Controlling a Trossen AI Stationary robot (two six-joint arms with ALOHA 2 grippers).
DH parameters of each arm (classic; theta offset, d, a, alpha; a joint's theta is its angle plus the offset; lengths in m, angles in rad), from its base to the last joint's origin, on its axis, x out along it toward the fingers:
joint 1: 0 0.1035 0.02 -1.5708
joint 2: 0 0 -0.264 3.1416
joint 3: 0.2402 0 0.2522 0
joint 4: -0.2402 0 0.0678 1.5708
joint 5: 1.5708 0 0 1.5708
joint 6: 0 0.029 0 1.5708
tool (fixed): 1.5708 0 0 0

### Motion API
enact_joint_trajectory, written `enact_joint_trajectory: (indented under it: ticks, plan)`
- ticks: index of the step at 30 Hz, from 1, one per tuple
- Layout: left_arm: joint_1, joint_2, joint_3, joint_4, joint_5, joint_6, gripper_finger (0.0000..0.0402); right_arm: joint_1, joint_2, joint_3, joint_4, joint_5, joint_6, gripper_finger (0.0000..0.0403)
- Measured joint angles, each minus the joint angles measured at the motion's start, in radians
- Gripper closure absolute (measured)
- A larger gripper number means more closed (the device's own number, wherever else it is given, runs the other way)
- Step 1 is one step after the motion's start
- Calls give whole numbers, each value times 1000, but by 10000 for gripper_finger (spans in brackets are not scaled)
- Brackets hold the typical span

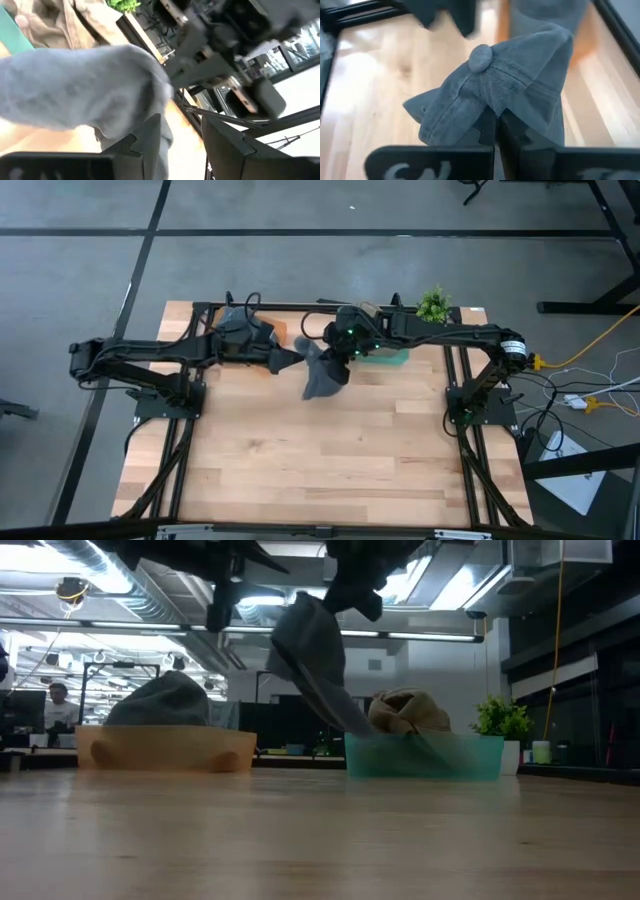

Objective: Pick & Place hat
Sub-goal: Put the gray cap into the orange bin

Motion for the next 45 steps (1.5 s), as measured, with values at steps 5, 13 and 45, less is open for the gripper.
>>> enact_joint_trajectory:
  ticks: [5,13,45]
  plan:
    - [-10,-23,0,-2,12,13,265,-14,15,0,-20,29,97,396]
    - [-84,-29,0,-10,55,14,277,-13,131,0,-29,-50,113,395]
    - [-169,-28,0,-364,-10,-16,300,-9,119,1,-189,-44,-53,160]
